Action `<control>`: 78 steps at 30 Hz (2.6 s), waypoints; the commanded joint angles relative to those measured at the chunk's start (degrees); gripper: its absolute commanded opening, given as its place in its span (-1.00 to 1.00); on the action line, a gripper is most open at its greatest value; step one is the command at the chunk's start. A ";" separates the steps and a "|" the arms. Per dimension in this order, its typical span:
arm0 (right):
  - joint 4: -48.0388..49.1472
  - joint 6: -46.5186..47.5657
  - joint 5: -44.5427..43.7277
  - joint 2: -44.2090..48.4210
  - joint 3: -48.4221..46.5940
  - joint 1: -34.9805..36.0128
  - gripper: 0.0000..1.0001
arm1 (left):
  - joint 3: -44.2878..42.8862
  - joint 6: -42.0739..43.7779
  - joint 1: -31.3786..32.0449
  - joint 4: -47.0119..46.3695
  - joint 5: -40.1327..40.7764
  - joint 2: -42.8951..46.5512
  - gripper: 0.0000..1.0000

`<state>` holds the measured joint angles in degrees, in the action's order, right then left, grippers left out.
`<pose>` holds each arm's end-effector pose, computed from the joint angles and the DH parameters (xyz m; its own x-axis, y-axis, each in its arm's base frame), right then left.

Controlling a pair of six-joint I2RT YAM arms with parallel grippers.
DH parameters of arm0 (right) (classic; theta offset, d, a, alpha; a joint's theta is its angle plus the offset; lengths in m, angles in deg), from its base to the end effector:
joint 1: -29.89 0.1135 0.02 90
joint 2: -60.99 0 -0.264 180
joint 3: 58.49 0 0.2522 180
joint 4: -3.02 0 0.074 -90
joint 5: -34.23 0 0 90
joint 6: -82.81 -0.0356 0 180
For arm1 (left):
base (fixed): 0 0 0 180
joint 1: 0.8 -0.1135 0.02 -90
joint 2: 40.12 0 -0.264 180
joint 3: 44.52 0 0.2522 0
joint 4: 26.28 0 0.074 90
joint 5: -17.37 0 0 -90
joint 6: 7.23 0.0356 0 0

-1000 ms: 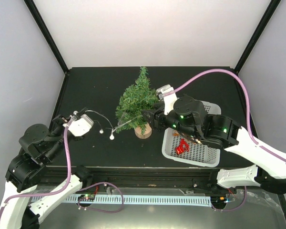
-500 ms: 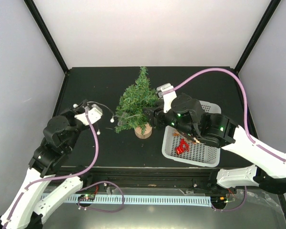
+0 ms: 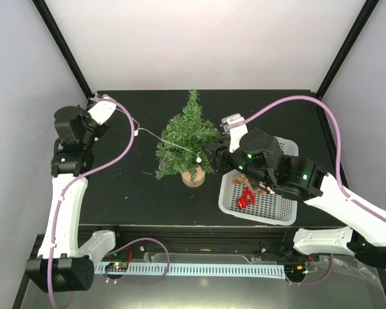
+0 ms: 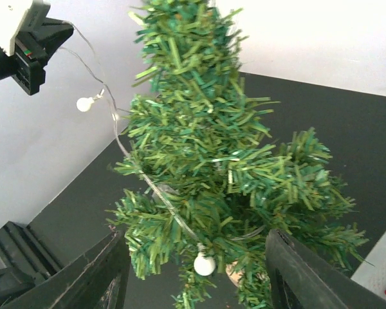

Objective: Decorate the small christmas tree

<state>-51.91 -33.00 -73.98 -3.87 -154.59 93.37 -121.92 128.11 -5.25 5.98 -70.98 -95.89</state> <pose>0.1092 0.1939 0.4400 -0.4759 -0.0275 -0.8790 -0.5720 0.7689 0.2857 0.2129 0.0176 0.4045 -0.2045 0.6972 -0.6871 0.0565 0.7091 0.7028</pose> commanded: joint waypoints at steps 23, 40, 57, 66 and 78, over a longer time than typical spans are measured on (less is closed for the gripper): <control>6.46 0.85 0.35 3.84 3.83 -13.77 0.17 | -12.71 -10.22 16.90 -13.09 -5.32 -25.11 -0.97; 24.11 -2.46 38.22 -5.15 6.15 -42.46 0.17 | -23.53 -30.45 17.37 -18.78 -31.11 -34.73 -0.97; 32.06 7.33 56.64 -20.82 1.58 -43.88 0.16 | -35.62 -63.16 14.90 -34.56 -70.81 -50.90 -0.97; 36.15 6.12 58.86 -23.84 1.15 -43.88 0.23 | -37.39 -75.15 15.89 -44.26 -75.43 -55.14 -0.97; 38.12 3.43 59.25 -30.53 -4.11 -42.84 0.36 | -41.33 -82.86 18.25 -48.20 -78.74 -58.43 -0.97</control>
<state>-15.98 -28.73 -15.98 -33.59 -156.25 50.09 -159.67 48.64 12.04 -38.87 -147.13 -153.11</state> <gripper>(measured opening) 0.681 0.019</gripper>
